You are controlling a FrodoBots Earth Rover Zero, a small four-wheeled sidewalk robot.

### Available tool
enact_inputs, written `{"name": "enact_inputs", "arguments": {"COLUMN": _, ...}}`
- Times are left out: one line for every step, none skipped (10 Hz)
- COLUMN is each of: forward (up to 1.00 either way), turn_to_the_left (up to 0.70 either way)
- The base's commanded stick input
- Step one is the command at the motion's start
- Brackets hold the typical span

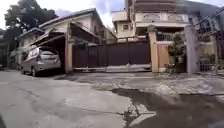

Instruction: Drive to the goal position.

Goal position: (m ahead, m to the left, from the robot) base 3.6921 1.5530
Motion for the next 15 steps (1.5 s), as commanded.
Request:
{"name": "enact_inputs", "arguments": {"forward": 0.70, "turn_to_the_left": 0.27}}
{"name": "enact_inputs", "arguments": {"forward": 0.70, "turn_to_the_left": 0.27}}
{"name": "enact_inputs", "arguments": {"forward": 0.70, "turn_to_the_left": 0.27}}
{"name": "enact_inputs", "arguments": {"forward": 0.70, "turn_to_the_left": 0.27}}
{"name": "enact_inputs", "arguments": {"forward": 0.70, "turn_to_the_left": 0.27}}
{"name": "enact_inputs", "arguments": {"forward": 0.70, "turn_to_the_left": 0.27}}
{"name": "enact_inputs", "arguments": {"forward": 0.70, "turn_to_the_left": 0.27}}
{"name": "enact_inputs", "arguments": {"forward": 0.70, "turn_to_the_left": 0.27}}
{"name": "enact_inputs", "arguments": {"forward": 0.70, "turn_to_the_left": 0.27}}
{"name": "enact_inputs", "arguments": {"forward": 0.70, "turn_to_the_left": 0.27}}
{"name": "enact_inputs", "arguments": {"forward": 0.70, "turn_to_the_left": 0.27}}
{"name": "enact_inputs", "arguments": {"forward": 0.70, "turn_to_the_left": 0.27}}
{"name": "enact_inputs", "arguments": {"forward": 0.70, "turn_to_the_left": 0.00}}
{"name": "enact_inputs", "arguments": {"forward": 0.70, "turn_to_the_left": 0.00}}
{"name": "enact_inputs", "arguments": {"forward": 0.70, "turn_to_the_left": 0.00}}
